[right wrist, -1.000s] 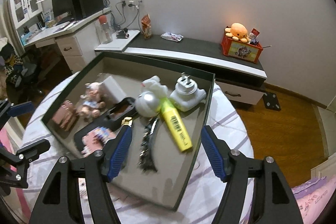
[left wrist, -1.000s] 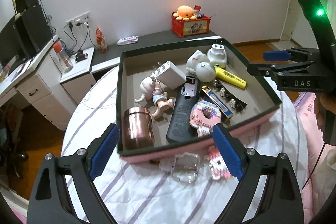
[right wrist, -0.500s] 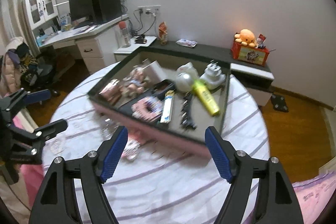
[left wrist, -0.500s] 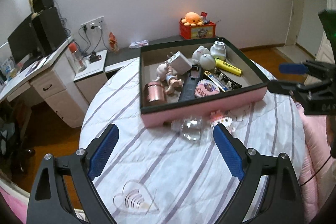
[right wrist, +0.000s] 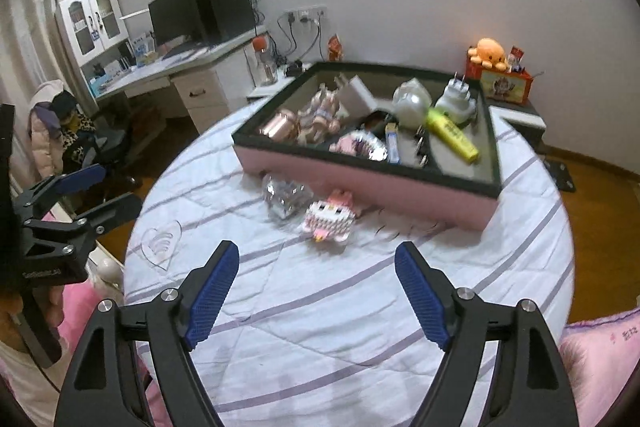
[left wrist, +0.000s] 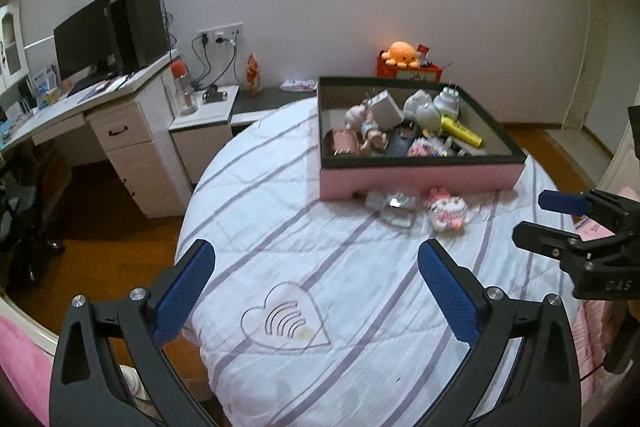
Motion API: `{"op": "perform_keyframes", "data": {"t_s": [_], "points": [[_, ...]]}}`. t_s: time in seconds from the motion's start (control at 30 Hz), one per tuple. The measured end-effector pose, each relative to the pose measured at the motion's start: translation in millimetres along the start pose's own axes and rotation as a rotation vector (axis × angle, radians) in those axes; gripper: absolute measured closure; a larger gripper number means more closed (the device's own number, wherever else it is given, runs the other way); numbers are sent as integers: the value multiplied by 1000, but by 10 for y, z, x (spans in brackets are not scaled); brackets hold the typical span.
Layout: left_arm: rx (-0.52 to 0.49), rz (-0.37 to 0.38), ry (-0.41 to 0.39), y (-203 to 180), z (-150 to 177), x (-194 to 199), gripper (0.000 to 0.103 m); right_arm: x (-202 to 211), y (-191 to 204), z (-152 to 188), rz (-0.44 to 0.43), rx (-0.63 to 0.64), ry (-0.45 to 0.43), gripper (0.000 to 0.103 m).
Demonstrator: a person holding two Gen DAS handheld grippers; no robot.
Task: Organize rigid objects
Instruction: 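Withdraw both tools from the box toward the remaining items, then grasp the glass bottle with the left gripper while the right gripper grasps the block cat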
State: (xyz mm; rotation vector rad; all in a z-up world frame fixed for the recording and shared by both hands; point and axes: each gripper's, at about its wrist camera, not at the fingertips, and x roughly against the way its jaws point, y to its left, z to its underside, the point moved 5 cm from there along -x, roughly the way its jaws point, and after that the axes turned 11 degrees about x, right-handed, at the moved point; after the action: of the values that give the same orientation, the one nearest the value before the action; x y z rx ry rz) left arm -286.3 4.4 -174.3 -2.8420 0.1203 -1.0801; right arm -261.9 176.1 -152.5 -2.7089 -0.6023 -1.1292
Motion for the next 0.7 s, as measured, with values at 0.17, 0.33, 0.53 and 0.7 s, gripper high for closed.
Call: {"op": "perform_keyframes", "data": {"t_s": [0.17, 0.33, 0.53, 0.7], "points": [[-6, -9, 37, 90, 139, -104, 1, -286, 23, 43, -7, -30, 34, 21], [2, -27, 66, 216, 213, -214, 1, -608, -19, 79, 10, -69, 74, 21], [8, -44, 96, 289, 224, -345, 1, -854, 4, 16, 40, -52, 101, 21], [4, -30, 107, 235, 213, -421, 1, -1007, -34, -47, 95, -16, 140, 22]]}}
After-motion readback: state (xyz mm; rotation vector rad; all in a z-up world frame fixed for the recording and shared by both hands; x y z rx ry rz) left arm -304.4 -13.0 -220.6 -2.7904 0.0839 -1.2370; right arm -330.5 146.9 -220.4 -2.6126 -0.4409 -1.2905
